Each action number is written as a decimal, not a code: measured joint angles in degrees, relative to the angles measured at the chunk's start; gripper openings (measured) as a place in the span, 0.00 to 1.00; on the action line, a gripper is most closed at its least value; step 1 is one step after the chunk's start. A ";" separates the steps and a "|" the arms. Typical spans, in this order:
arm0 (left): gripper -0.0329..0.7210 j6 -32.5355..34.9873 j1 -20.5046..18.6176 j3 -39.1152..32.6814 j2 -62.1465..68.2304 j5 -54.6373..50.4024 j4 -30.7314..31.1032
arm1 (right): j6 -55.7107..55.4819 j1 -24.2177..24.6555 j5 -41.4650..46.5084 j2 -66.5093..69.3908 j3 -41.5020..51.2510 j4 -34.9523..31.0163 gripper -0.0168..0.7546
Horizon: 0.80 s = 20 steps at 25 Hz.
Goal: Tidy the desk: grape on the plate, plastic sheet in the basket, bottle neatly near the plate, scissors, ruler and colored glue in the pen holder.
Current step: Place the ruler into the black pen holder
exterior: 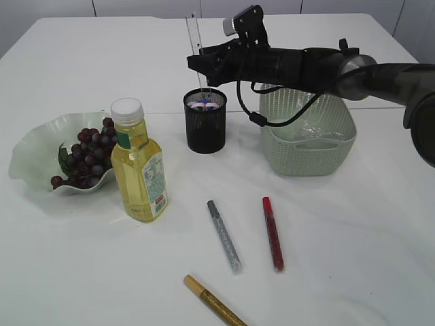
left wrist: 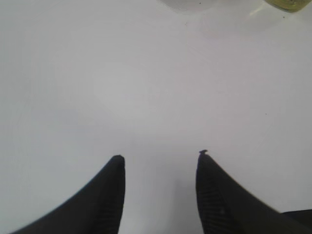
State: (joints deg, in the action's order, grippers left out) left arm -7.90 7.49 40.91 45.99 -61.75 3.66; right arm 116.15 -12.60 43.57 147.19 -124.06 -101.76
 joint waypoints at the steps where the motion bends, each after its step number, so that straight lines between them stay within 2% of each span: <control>1: 0.51 0.00 0.00 0.00 0.00 0.00 0.00 | -0.04 0.00 0.00 0.23 -0.11 0.00 0.37; 15: 0.49 0.00 0.00 0.00 0.00 0.11 0.00 | -1.29 0.00 0.12 1.78 -0.34 0.00 0.37; 20: 0.48 0.00 0.00 0.00 0.00 0.68 0.00 | -1.97 0.00 0.12 2.36 -0.34 0.00 0.41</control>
State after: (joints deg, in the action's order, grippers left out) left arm -7.90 7.49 40.91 45.99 -61.07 3.66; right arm 114.18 -12.60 43.69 149.55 -124.40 -101.76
